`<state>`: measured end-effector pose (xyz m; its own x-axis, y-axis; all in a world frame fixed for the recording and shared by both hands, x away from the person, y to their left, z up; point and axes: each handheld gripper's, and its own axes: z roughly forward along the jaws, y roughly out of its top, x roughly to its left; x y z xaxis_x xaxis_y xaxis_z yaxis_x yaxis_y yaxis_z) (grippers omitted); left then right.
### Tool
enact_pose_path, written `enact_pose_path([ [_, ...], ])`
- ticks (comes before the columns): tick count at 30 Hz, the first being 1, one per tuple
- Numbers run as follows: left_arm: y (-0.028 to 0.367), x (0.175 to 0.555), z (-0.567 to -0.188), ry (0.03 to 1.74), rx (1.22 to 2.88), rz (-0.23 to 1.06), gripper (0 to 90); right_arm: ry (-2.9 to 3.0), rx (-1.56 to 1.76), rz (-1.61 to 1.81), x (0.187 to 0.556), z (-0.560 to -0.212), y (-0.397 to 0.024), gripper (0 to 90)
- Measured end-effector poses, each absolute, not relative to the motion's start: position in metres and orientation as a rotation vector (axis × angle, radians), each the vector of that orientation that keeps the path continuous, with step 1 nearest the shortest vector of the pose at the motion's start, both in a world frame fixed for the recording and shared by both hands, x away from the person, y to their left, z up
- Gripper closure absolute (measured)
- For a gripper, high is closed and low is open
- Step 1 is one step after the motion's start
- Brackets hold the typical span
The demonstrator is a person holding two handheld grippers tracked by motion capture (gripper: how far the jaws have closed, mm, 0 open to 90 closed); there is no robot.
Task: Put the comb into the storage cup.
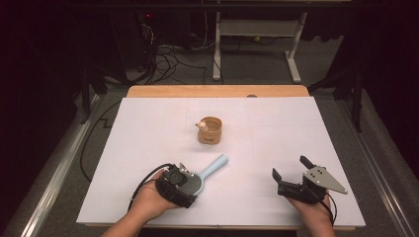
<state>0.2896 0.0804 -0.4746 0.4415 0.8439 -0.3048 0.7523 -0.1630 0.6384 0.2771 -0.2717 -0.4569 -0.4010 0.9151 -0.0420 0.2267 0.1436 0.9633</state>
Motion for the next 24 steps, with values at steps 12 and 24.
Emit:
enact_pose_path([
  [12,0.0822,0.2877,-0.4746,1.311,1.943,0.164,20.7,1.745,1.103,1.289,0.2772,-0.4568,-0.2721,0.1],
  [24,0.0846,0.2871,-0.4729,1.288,1.943,0.155,20.7,1.743,1.099,1.29,0.2771,-0.4565,-0.2727,0.1],
])
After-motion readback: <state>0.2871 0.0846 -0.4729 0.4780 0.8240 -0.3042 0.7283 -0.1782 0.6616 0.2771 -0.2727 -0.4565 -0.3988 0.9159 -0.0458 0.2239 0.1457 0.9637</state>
